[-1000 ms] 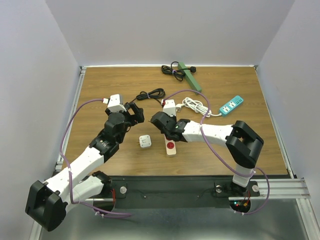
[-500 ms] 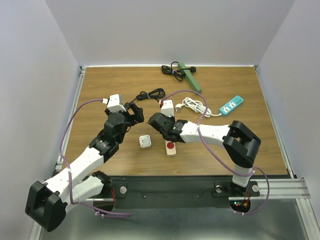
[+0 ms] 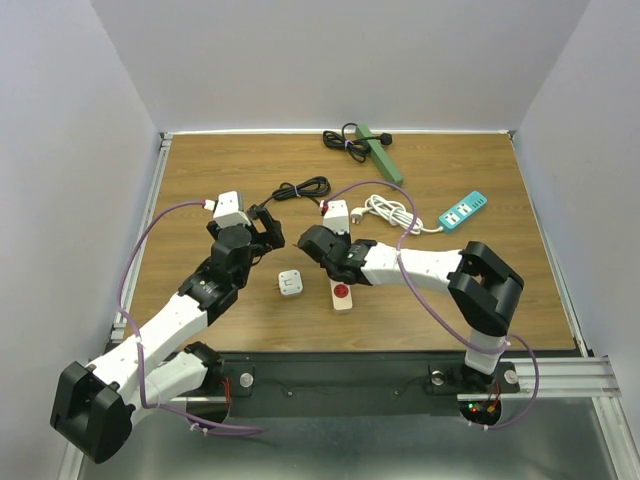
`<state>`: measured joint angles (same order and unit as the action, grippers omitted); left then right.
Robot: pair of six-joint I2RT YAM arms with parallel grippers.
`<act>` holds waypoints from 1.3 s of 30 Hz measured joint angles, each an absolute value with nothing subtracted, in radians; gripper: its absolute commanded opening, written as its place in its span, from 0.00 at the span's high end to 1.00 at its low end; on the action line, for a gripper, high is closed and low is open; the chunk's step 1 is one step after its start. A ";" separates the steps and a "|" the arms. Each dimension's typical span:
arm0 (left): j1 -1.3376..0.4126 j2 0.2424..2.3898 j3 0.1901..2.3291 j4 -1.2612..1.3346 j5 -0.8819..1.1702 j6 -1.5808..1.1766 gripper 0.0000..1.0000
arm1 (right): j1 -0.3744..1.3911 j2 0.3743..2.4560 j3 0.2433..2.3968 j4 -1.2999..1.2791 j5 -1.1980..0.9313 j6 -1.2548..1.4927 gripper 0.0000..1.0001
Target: Insert the plug
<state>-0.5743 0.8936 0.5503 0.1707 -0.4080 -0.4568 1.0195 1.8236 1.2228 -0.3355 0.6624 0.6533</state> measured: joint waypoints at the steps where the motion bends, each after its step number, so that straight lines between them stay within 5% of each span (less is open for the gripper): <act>1: -0.574 0.894 0.550 0.159 -0.414 -0.459 0.01 | 1.018 1.822 1.224 -0.340 0.659 0.654 0.53; 5: -0.574 0.894 0.550 0.122 -0.430 -0.476 0.02 | 1.015 1.818 1.228 -0.412 0.586 0.658 0.25; 11: -0.574 0.894 0.550 0.083 -0.443 -0.491 0.04 | 1.028 1.796 1.224 -0.510 0.538 0.644 0.13; 26: -0.633 0.810 0.447 0.059 -0.368 -0.508 0.06 | 0.778 1.411 1.116 -0.508 0.455 0.572 0.10; 39: -0.660 0.817 0.379 -0.050 -0.244 -0.683 0.07 | 0.722 1.361 1.032 -0.462 0.362 0.530 0.10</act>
<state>-0.6598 0.8169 0.3794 -0.0502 -0.2436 -0.6834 0.7219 1.3609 1.0317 -0.4622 0.3618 0.5304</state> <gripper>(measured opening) 0.927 0.899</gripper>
